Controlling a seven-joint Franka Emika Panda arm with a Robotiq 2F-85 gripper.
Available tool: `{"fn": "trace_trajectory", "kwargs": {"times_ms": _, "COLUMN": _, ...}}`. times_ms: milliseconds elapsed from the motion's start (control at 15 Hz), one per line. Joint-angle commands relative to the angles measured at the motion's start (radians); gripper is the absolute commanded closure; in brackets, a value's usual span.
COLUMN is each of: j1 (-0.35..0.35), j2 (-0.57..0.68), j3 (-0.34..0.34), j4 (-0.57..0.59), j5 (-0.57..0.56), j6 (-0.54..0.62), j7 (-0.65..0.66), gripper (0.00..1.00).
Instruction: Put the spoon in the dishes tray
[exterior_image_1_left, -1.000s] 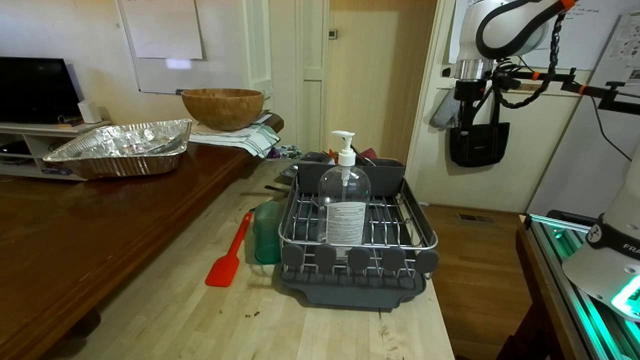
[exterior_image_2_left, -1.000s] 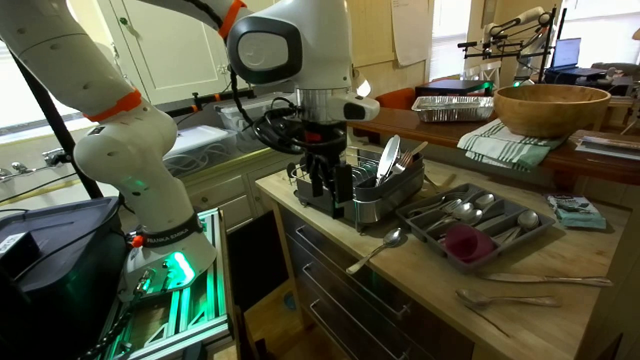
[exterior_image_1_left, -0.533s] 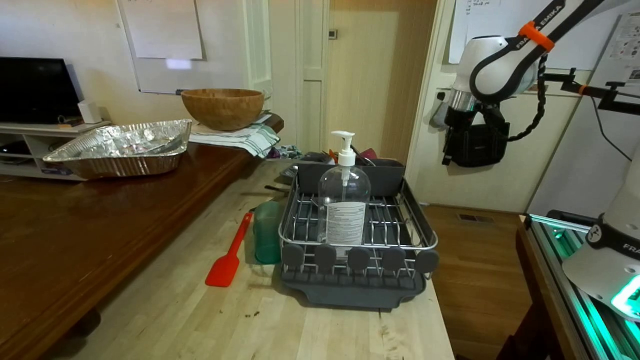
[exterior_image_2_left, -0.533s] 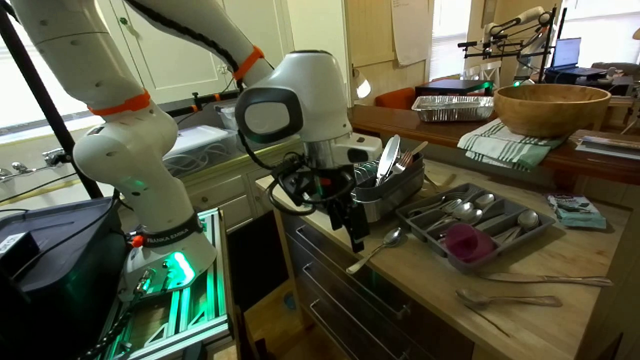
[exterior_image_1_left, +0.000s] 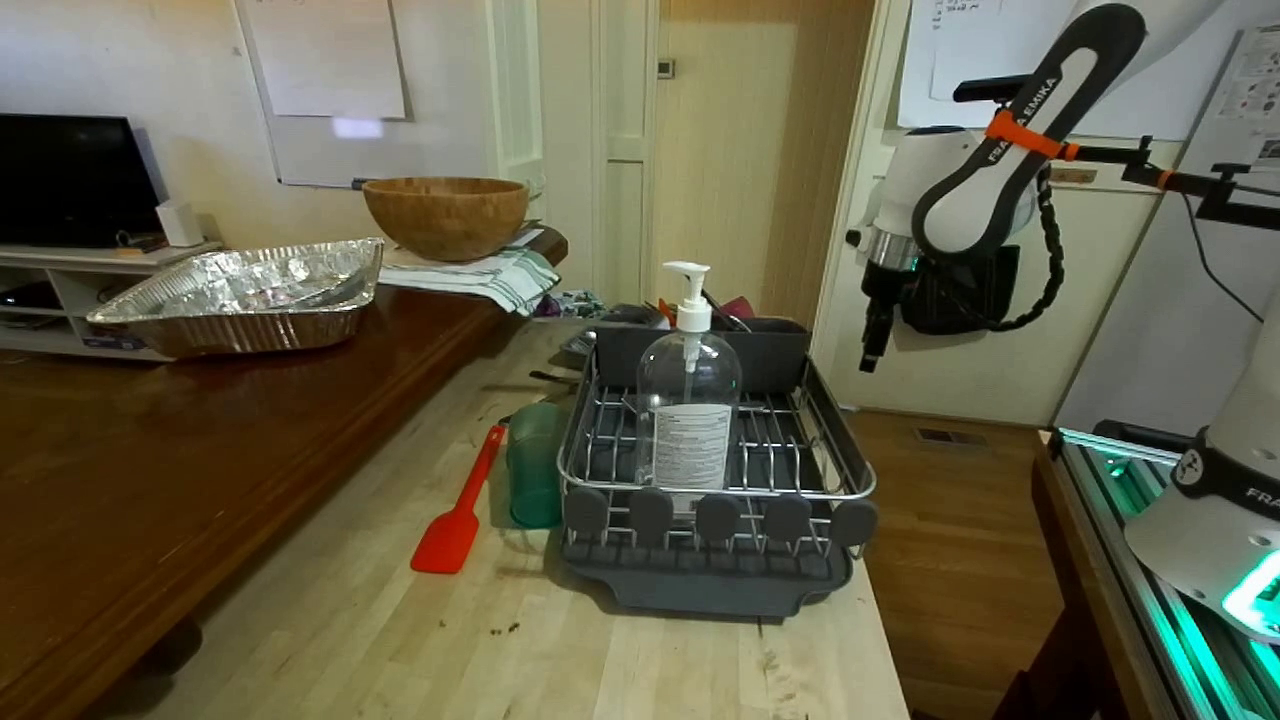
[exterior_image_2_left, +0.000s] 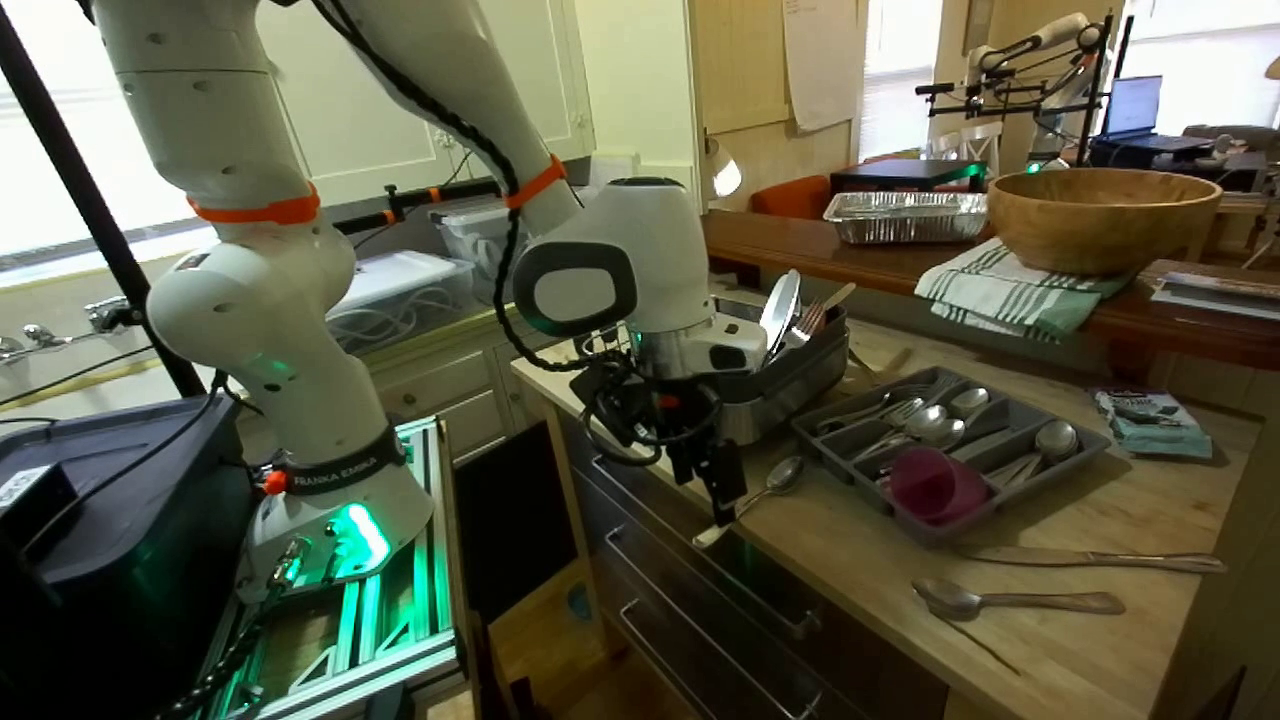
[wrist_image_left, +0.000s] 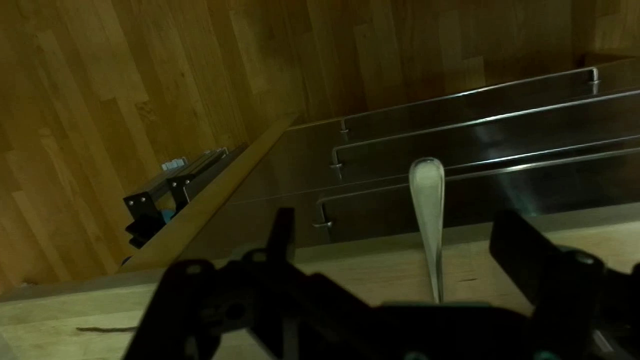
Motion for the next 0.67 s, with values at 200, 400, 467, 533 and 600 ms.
{"fn": "trace_trajectory", "kwargs": {"times_ms": 200, "j1": -0.017, "j2": 0.06, "j3": 0.017, "j4": 0.026, "j5": -0.082, "j6": 0.076, "j7": -0.042, "gripper": 0.0}}
{"fn": "trace_trajectory", "kwargs": {"times_ms": 400, "j1": -0.025, "j2": 0.095, "j3": 0.059, "j4": 0.04, "j5": -0.022, "j6": 0.123, "j7": -0.143, "gripper": 0.0}}
{"fn": "trace_trajectory", "kwargs": {"times_ms": 467, "j1": -0.03, "j2": 0.106, "j3": 0.076, "j4": 0.044, "j5": -0.006, "j6": 0.128, "j7": -0.161, "gripper": 0.0}}
{"fn": "trace_trajectory", "kwargs": {"times_ms": 533, "j1": -0.036, "j2": 0.118, "j3": 0.094, "j4": 0.048, "j5": 0.009, "j6": 0.129, "j7": -0.169, "gripper": 0.0}}
{"fn": "trace_trajectory", "kwargs": {"times_ms": 600, "j1": -0.037, "j2": 0.134, "j3": 0.105, "j4": 0.051, "j5": 0.012, "j6": 0.139, "j7": -0.168, "gripper": 0.0}}
